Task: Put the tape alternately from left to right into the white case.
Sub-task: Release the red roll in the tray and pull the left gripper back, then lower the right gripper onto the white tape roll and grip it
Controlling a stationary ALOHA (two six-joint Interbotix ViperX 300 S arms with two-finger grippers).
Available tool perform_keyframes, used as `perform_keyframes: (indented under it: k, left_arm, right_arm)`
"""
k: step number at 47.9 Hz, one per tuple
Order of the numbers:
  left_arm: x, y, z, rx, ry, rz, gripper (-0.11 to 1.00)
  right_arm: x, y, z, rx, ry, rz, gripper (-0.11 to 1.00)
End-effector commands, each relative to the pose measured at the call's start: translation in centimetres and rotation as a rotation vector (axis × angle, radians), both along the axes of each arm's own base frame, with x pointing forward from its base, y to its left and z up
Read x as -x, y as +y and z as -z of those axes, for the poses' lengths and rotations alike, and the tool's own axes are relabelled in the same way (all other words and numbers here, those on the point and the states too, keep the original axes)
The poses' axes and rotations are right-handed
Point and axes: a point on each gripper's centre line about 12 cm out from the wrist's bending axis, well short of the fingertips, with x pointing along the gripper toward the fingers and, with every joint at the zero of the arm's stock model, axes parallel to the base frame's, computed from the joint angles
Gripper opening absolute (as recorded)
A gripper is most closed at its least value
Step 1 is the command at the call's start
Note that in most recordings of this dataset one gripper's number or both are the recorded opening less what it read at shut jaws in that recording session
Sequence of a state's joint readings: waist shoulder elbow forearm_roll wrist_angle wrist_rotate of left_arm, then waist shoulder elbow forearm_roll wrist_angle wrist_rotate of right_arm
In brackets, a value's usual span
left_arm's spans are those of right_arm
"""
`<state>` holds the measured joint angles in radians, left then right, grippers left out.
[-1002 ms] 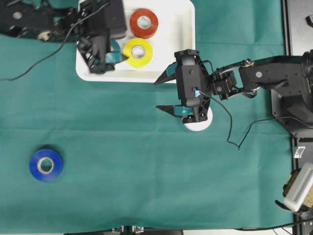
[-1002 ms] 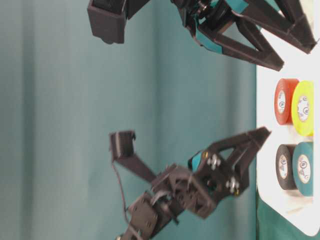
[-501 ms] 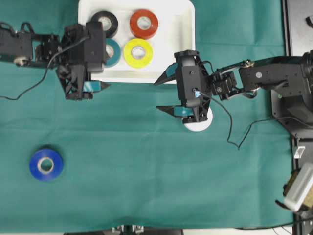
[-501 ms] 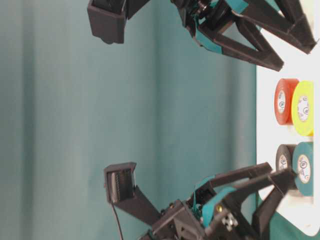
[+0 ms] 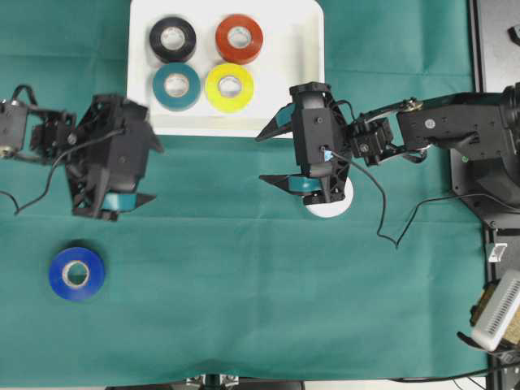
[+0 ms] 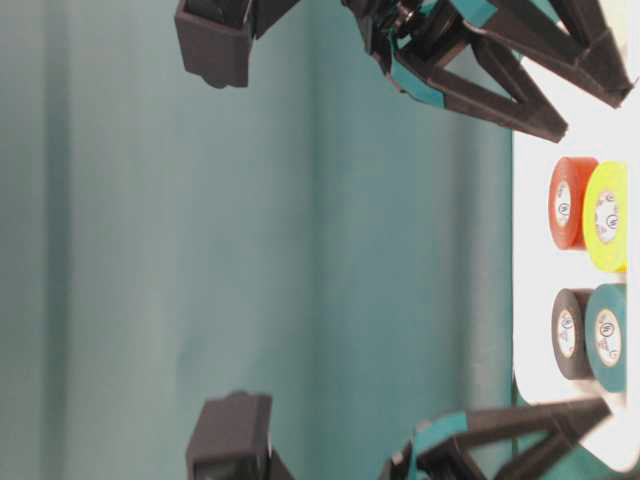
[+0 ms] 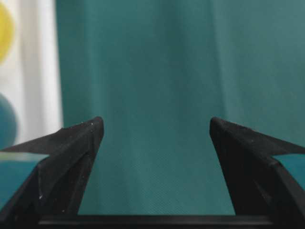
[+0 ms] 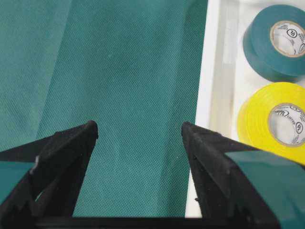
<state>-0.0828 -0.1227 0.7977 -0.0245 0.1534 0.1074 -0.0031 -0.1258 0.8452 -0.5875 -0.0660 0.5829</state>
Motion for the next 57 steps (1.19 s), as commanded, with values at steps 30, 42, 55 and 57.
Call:
perform_keyframes:
  k: [30, 42, 55, 57]
  left_arm:
    - [0.4, -0.6, -0.8, 0.006, -0.029, 0.017, 0.55]
    - [0.3, -0.6, -0.8, 0.006, -0.029, 0.017, 0.55]
    - [0.2, -0.7, -0.9, 0.005, -0.032, 0.018, 0.55]
    - [0.2, -0.7, -0.9, 0.005, -0.032, 0.018, 0.55]
  right_arm:
    - [2.1, 0.9, 0.1, -0.006, 0.005, -0.025, 0.73]
    - [4.6, 1.5, 1.3, -0.017, 0.044, -0.037, 0.73]
    - [6.8, 1.7, 2.3, -0.036, 0.089, -0.018, 0.73]
    - [7.1, 1.5, 2.4, -0.034, 0.096, -0.010, 0.73]
